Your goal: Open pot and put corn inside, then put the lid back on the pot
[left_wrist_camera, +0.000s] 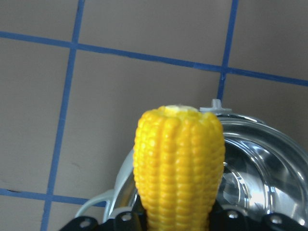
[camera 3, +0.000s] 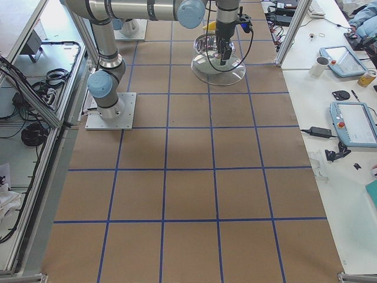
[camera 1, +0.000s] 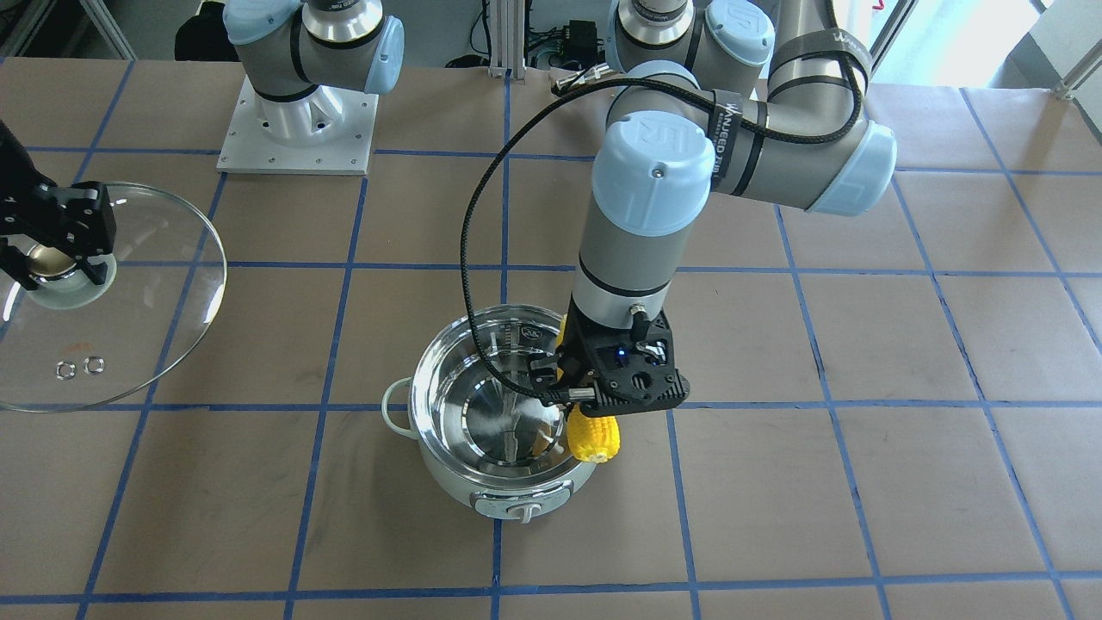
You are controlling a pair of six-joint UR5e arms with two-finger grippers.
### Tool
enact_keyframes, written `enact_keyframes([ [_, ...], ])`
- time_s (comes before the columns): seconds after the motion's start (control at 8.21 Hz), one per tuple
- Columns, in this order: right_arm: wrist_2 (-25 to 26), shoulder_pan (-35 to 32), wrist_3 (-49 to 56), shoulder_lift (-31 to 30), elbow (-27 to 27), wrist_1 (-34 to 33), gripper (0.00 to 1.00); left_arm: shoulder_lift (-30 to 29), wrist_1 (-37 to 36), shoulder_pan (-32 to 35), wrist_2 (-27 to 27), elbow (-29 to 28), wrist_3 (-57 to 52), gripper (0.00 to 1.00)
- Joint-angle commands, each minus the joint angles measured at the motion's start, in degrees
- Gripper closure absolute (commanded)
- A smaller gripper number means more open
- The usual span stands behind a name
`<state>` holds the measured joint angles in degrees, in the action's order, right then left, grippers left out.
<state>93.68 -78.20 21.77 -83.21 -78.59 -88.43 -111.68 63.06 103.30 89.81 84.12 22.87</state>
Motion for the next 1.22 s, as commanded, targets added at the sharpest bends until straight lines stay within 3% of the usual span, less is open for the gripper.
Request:
enact_keyframes([
  [0.0,-0.08,1.39,1.25,-0.11,-0.25,0.46,0.92,-0.47,0.22,2.43,-4.96,0.43,3.23,1.00],
  [0.97,-0.43,1.21,0.37,-0.64,-0.68,1.16,0.92,-8.03,-0.39,3.75,-5.78,0.44,3.32,1.00],
  [1.1,-0.43,1.21,0.29,-0.64,-0.68,1.16,0.92,-8.12,-0.56,3.75,-5.70,0.44,3.23,0.61],
])
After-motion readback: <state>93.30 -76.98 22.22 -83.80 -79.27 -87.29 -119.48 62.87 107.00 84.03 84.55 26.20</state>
